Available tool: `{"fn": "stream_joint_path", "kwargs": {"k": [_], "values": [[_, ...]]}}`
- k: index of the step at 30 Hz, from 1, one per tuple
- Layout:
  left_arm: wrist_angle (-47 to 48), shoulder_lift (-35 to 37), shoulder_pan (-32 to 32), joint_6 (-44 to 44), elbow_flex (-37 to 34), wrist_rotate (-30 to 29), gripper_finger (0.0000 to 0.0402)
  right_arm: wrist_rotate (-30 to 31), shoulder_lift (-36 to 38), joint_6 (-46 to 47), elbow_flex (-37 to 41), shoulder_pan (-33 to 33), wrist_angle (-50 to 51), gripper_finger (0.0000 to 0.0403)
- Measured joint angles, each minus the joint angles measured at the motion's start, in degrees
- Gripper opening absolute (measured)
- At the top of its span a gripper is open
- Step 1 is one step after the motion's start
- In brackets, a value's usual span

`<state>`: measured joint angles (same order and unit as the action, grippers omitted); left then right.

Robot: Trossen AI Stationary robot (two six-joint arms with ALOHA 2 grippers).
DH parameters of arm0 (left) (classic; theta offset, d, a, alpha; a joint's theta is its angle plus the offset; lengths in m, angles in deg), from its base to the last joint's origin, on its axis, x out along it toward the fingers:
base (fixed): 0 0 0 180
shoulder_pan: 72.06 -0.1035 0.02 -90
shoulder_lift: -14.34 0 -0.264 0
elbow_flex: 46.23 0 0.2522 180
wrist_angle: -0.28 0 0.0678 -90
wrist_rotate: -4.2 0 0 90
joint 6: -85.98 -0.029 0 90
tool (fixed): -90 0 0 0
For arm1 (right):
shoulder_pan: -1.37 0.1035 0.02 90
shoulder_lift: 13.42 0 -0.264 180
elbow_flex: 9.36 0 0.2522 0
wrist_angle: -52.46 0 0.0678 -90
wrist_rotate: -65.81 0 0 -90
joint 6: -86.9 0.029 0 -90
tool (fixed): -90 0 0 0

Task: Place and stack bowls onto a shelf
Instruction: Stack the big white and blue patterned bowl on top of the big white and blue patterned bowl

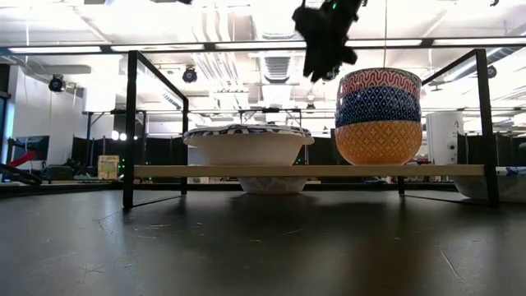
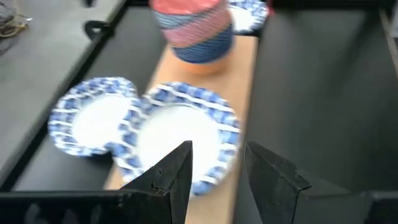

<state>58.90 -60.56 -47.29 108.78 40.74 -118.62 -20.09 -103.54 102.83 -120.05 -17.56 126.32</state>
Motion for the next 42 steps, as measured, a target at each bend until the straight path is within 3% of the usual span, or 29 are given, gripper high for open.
{"fn": "stream_joint_path", "kwargs": {"k": [6,10,13,19,31,42], "values": [[-0.76,2.86,-16.69,-11.59,0.0,9.16,0.013,-0.07,2.43,2.58,-3.01,2.3,7.16,0.0132],[-3.15,2.21,-31.0,-16.57,0.0,22.1,0.013,-0.09,3.75,3.43,-3.08,3.07,9.55,0.0137],[-4.91,0.04,-41.05,-18.46,0.0,30.78,0.013,-0.04,3.82,3.63,-3.08,3.04,9.95,0.0139],[-6.46,-7.22,-55.16,-18.85,0.0,38.39,0.013,-0.02,3.11,3.49,-3.08,3.05,10.0,0.0139],[-13.01,-23.43,-58.97,-18.5,0.32,42.94,0.013,-0.02,2.48,2.79,-3.08,3.05,10.49,0.0137],[-17.3,-30.69,-61.23,-17.12,1.51,42.62,0.013,0.0,2.48,-0.09,-3.08,3.05,10.98,0.0137]]}}
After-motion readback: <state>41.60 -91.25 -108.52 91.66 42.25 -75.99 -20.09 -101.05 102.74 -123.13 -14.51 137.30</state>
